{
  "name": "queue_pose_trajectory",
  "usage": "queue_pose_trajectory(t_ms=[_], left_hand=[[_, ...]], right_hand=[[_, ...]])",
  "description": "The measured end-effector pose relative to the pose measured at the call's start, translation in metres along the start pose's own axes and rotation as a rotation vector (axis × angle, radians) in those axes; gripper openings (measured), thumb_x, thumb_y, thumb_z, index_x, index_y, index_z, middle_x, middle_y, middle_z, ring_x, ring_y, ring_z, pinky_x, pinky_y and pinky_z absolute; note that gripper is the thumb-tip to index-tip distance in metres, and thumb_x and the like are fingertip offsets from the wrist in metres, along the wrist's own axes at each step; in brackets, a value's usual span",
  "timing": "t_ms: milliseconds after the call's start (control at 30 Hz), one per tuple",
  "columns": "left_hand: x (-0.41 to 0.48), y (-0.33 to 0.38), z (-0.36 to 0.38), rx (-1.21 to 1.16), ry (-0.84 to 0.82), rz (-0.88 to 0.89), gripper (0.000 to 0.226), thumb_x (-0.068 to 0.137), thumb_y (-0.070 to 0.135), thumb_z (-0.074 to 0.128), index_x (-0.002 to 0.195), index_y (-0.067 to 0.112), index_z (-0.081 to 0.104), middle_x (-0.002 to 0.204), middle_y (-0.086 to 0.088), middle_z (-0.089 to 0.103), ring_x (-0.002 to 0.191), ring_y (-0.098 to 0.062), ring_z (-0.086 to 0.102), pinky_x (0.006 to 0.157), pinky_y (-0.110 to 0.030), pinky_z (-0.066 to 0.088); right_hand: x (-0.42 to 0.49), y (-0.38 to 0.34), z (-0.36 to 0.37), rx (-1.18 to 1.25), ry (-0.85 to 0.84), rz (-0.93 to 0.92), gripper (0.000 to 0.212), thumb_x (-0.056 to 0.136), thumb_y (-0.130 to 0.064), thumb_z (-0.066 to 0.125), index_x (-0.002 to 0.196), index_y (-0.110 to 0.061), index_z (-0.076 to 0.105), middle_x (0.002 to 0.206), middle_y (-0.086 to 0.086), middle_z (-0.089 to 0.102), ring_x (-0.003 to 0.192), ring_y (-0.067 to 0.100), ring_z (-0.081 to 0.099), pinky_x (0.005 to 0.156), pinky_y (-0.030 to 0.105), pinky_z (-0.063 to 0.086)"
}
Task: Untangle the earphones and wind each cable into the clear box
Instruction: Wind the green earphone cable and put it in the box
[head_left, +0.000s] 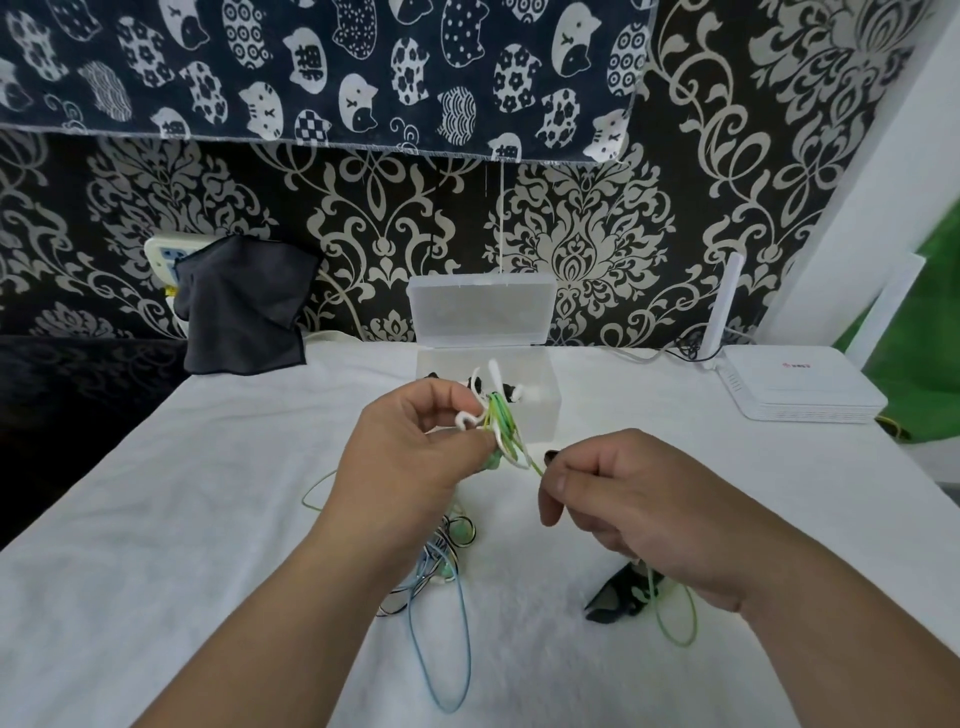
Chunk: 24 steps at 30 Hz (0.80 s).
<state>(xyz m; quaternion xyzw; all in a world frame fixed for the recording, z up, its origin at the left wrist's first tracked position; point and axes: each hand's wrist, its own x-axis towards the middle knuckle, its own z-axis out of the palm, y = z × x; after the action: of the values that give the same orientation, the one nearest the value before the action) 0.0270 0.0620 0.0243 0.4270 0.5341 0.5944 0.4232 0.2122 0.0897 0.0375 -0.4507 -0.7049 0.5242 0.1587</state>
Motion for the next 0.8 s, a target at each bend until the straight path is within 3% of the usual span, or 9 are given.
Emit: queue_pose_trajectory(t_ms=[233, 367, 433, 567, 733, 800], left_hand=[[-0.0009, -0.0042, 0.0008, 0.135, 0.059, 0.035, 0.026, 0.077, -0.007, 0.068, 0.072, 0.018, 0.065, 0.064, -0.001, 0.064, 0.063, -0.022, 0.057, 0.067, -0.034, 0.042], [-0.0017, -0.0034, 0.0029, 0.106, 0.051, -0.003, 0.014, 0.064, 0.009, 0.068, 0.074, 0.018, 0.067, 0.073, -0.009, 0.063, 0.067, -0.024, 0.057, 0.074, -0.052, 0.052], [-0.0027, -0.0022, 0.0033, 0.105, 0.033, -0.006, 0.014, 0.066, 0.007, 0.068, 0.075, 0.018, 0.066, 0.072, -0.007, 0.066, 0.066, -0.022, 0.061, 0.077, -0.059, 0.053], [-0.0028, -0.0046, 0.0026, 0.141, 0.026, 0.026, 0.024, 0.079, -0.005, 0.067, 0.076, 0.018, 0.065, 0.060, 0.000, 0.063, 0.065, -0.024, 0.058, 0.072, -0.038, 0.046], [-0.0043, -0.0057, 0.0059, 0.112, 0.025, 0.021, 0.022, 0.079, -0.005, 0.068, 0.076, 0.017, 0.066, 0.070, -0.003, 0.068, 0.064, -0.021, 0.063, 0.073, -0.046, 0.053], [-0.0059, -0.0069, 0.0067, 0.121, -0.001, 0.026, 0.019, 0.078, -0.001, 0.071, 0.079, 0.018, 0.066, 0.064, -0.005, 0.063, 0.059, -0.023, 0.051, 0.063, -0.036, 0.044]], right_hand=[[-0.0025, -0.0009, 0.0002, 0.043, -0.109, -0.038, 0.032, 0.102, -0.022, 0.052, 0.079, -0.011, 0.071, 0.055, -0.007, 0.037, 0.051, 0.013, 0.026, 0.050, 0.021, 0.025], [-0.0043, -0.0005, 0.0002, 0.054, -0.168, -0.012, 0.032, 0.102, -0.021, 0.052, 0.079, -0.010, 0.071, 0.056, -0.005, 0.035, 0.053, 0.015, 0.025, 0.050, 0.023, 0.023], [-0.0051, -0.0015, -0.0008, 0.066, -0.177, -0.005, 0.032, 0.102, -0.020, 0.051, 0.079, -0.009, 0.071, 0.056, -0.004, 0.033, 0.053, 0.015, 0.023, 0.051, 0.024, 0.022], [-0.0067, -0.0041, -0.0022, 0.084, -0.188, 0.009, 0.033, 0.103, -0.016, 0.050, 0.077, -0.008, 0.070, 0.056, -0.003, 0.032, 0.052, 0.014, 0.022, 0.051, 0.028, 0.018], [-0.0061, -0.0058, 0.0050, 0.075, -0.234, 0.023, 0.035, 0.102, -0.018, 0.051, 0.072, -0.012, 0.068, 0.053, -0.005, 0.032, 0.050, 0.012, 0.023, 0.052, 0.029, 0.018], [-0.0058, -0.0063, 0.0054, 0.075, -0.242, 0.026, 0.036, 0.102, -0.018, 0.051, 0.070, -0.013, 0.067, 0.053, -0.005, 0.032, 0.050, 0.012, 0.022, 0.051, 0.027, 0.019]])
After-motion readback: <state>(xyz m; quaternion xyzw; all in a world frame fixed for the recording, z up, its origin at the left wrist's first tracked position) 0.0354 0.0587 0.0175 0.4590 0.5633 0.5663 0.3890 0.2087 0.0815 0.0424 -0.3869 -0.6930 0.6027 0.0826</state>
